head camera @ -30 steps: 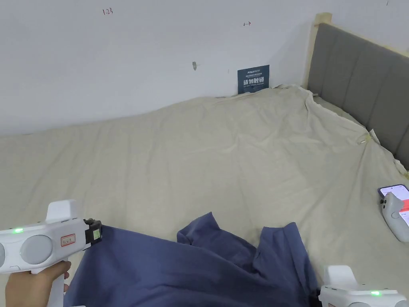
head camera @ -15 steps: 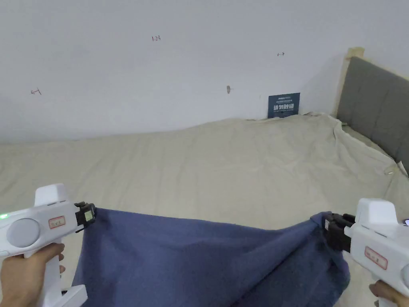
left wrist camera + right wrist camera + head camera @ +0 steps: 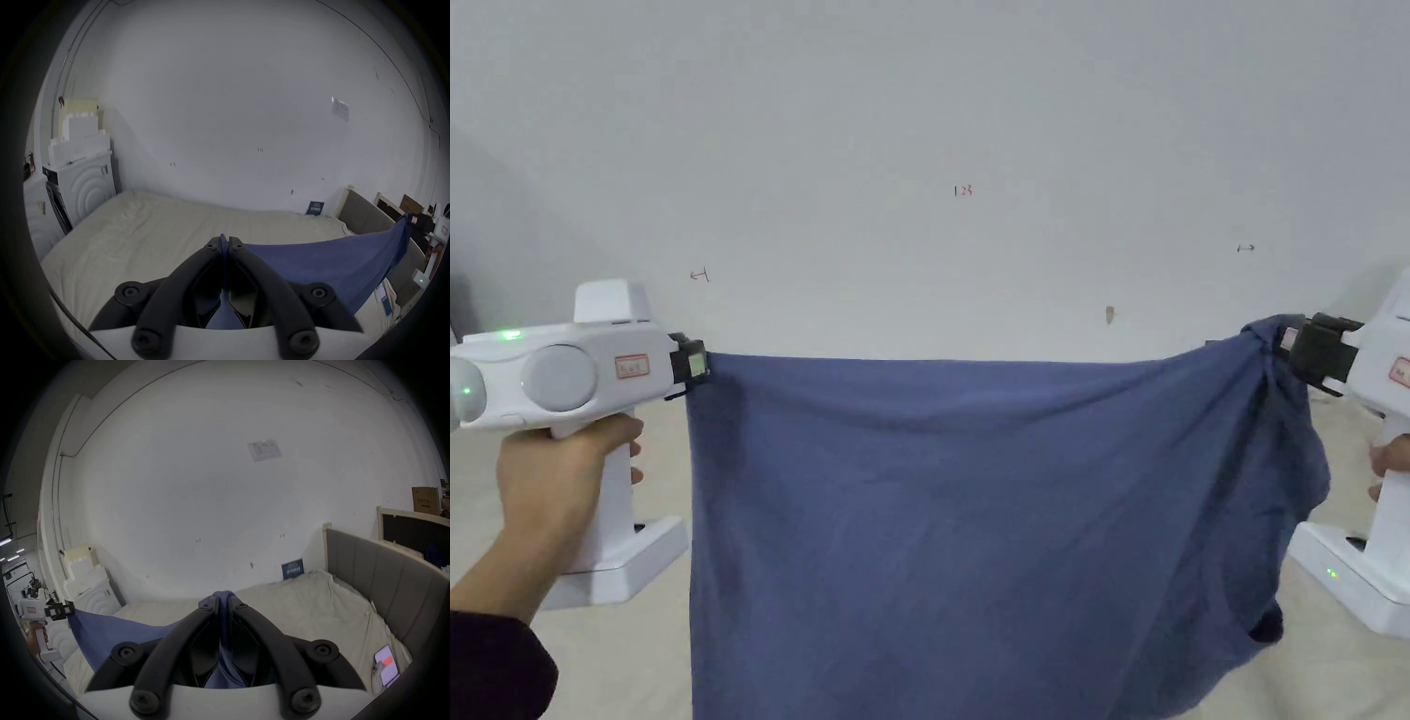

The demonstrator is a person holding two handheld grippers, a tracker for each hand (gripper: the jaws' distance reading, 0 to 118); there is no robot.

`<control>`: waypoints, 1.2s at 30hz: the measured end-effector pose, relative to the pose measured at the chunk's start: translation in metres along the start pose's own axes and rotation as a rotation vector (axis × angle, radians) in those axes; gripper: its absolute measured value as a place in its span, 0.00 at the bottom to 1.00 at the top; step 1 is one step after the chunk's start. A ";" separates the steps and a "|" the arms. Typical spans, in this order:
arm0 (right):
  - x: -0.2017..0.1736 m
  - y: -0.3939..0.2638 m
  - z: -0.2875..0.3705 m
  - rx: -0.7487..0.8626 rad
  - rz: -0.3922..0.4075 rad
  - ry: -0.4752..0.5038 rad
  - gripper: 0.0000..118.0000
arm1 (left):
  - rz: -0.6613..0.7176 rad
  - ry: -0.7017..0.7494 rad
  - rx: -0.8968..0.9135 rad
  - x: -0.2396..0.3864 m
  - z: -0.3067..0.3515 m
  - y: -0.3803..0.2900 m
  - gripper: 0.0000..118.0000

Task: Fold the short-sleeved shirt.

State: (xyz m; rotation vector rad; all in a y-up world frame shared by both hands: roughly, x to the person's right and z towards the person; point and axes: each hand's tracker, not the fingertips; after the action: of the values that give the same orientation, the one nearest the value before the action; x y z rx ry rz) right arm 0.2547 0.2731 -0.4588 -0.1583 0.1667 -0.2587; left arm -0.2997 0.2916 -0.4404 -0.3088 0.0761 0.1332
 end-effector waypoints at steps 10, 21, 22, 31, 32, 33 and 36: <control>-0.039 0.106 -0.025 0.176 0.157 0.000 0.03 | -0.006 0.030 0.148 0.009 -0.016 0.089 0.01; -0.069 0.081 -0.007 0.172 0.226 -0.029 0.03 | -0.099 0.070 0.154 0.028 -0.065 0.088 0.01; -0.067 0.072 -0.008 0.163 0.224 -0.034 0.03 | -0.105 0.069 0.149 0.029 -0.071 0.080 0.01; -0.049 -0.042 -0.022 -0.033 0.189 -0.071 0.03 | -0.114 0.086 -0.030 0.038 -0.125 -0.023 0.01; -0.049 -0.056 -0.022 -0.054 0.182 -0.078 0.03 | -0.120 0.089 -0.053 0.038 -0.131 -0.035 0.01; -0.048 -0.070 -0.021 -0.074 0.177 -0.079 0.03 | -0.119 0.092 -0.069 0.038 -0.136 -0.048 0.01; -0.046 -0.110 -0.015 -0.127 0.155 -0.080 0.03 | -0.104 0.075 -0.130 0.038 -0.142 -0.086 0.01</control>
State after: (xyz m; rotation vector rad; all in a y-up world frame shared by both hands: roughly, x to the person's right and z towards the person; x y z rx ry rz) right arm 0.1818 0.1788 -0.4476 -0.2797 0.1147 -0.0874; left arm -0.2582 0.1715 -0.5538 -0.4470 0.1253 0.0232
